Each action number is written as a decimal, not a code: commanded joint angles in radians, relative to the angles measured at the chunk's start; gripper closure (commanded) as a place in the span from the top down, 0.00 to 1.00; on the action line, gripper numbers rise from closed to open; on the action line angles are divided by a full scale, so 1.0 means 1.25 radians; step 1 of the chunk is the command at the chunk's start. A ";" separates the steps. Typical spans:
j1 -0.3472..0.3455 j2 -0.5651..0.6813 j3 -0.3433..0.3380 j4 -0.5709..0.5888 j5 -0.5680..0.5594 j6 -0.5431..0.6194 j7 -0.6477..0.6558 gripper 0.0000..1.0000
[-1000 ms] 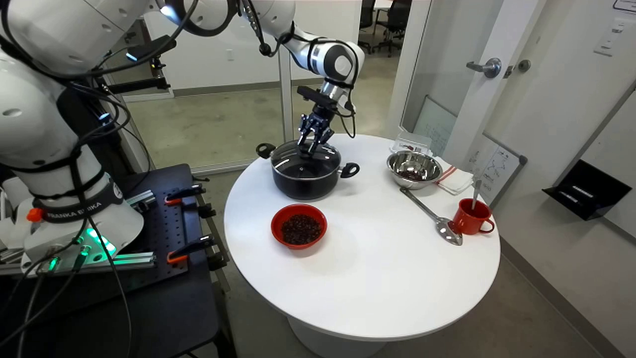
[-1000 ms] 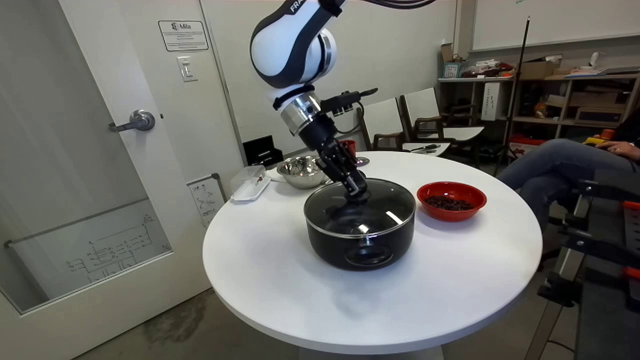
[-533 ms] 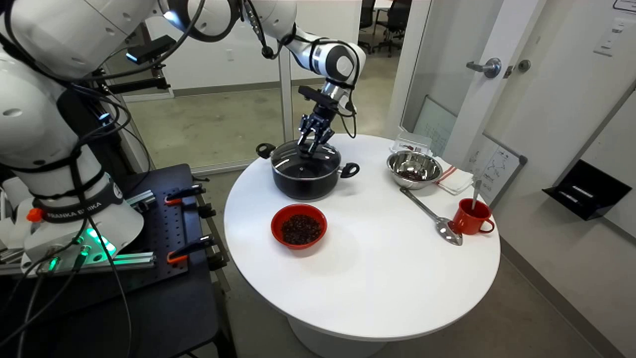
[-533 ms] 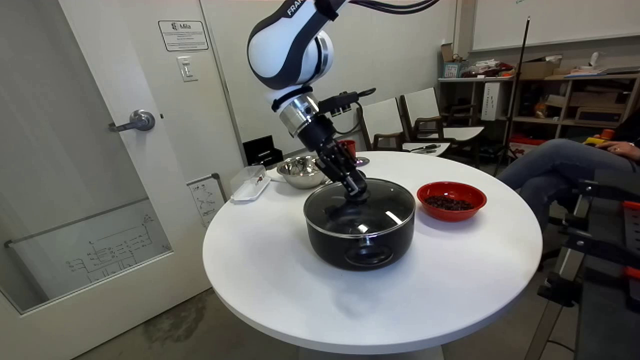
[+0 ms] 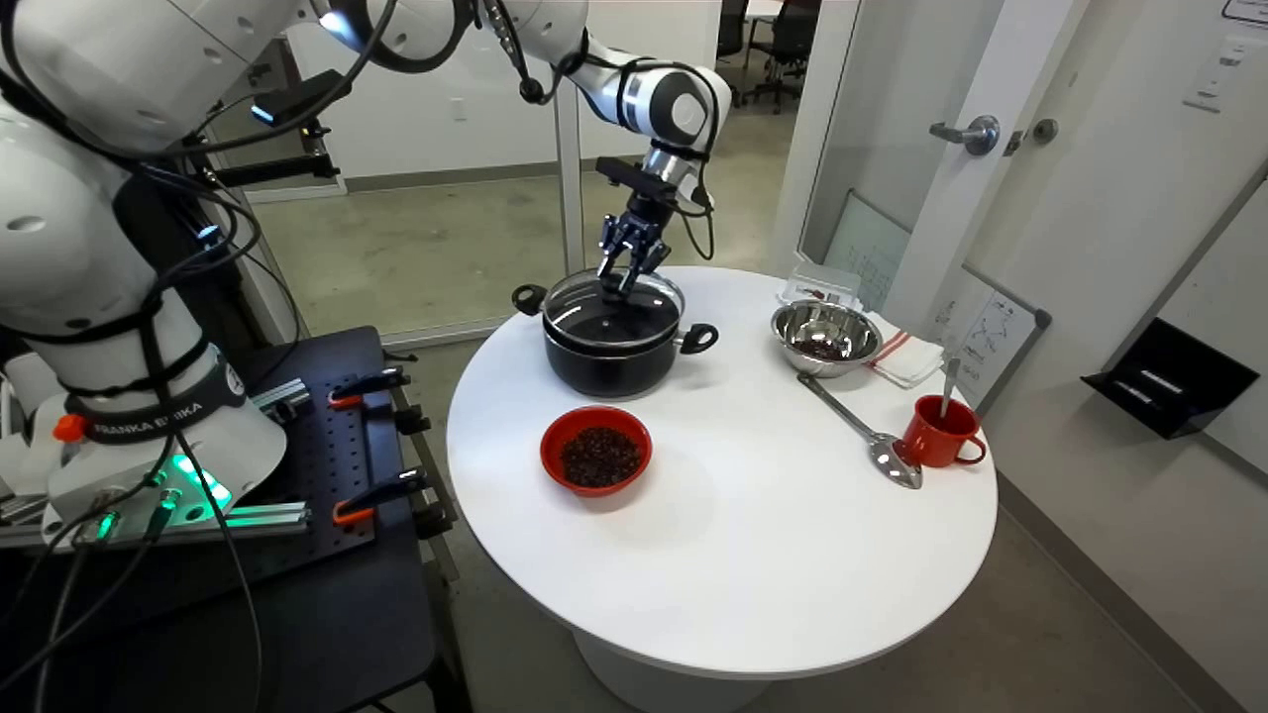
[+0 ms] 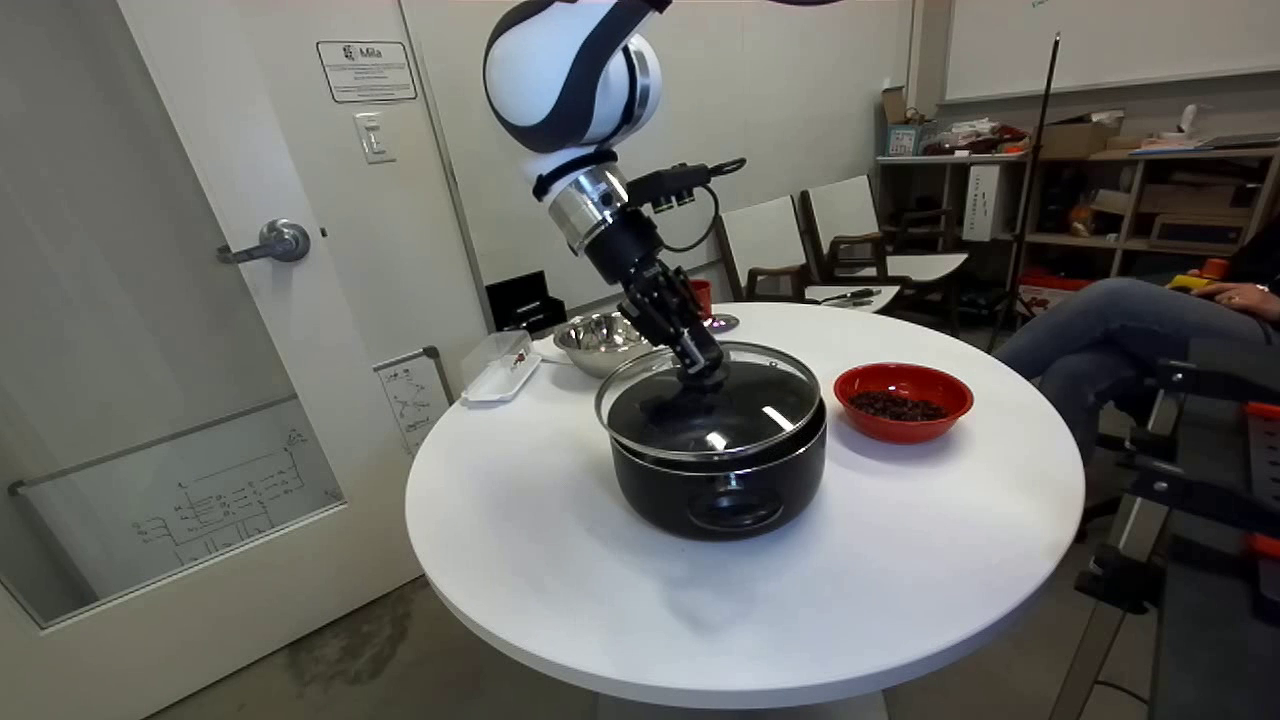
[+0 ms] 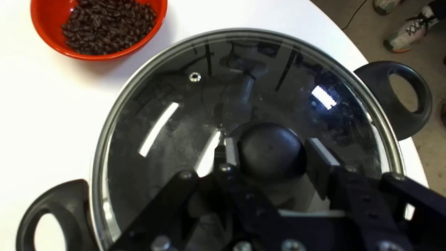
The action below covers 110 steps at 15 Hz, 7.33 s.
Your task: Pick up the lid from the pot and put it on the table, then pick up the red bowl and pour it's contents in the pot and pick up the lid and put it back on the pot
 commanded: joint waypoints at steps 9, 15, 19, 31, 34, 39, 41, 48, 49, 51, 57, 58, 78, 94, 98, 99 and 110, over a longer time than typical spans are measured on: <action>-0.013 -0.054 -0.005 -0.010 0.023 -0.016 0.033 0.25; -0.069 -0.091 -0.013 -0.033 0.067 0.002 0.048 0.25; -0.103 -0.106 -0.027 -0.042 0.095 0.005 0.077 0.25; -0.207 -0.128 -0.072 -0.081 0.182 0.030 0.123 0.25; -0.234 -0.141 -0.083 -0.105 0.207 0.059 0.131 0.25; -0.269 -0.159 -0.105 -0.133 0.232 0.080 0.146 0.25; -0.284 -0.164 -0.115 -0.139 0.240 0.082 0.154 0.25; -0.329 -0.161 -0.127 -0.117 0.281 0.109 0.153 0.25; -0.334 -0.159 -0.127 -0.112 0.285 0.109 0.153 0.25; -0.342 -0.149 -0.129 -0.092 0.290 0.097 0.156 0.25; -0.360 -0.109 -0.131 -0.046 0.298 0.105 0.160 0.25; -0.363 -0.100 -0.131 -0.034 0.300 0.104 0.161 0.25; -0.373 0.041 -0.125 0.087 0.301 0.093 0.173 0.25; -0.379 0.163 -0.105 0.206 0.299 0.076 0.186 0.25; -0.380 0.182 -0.103 0.222 0.299 0.073 0.184 0.25; -0.380 0.185 -0.103 0.224 0.299 0.072 0.185 0.25; -0.380 0.214 -0.102 0.263 0.295 0.048 0.187 0.25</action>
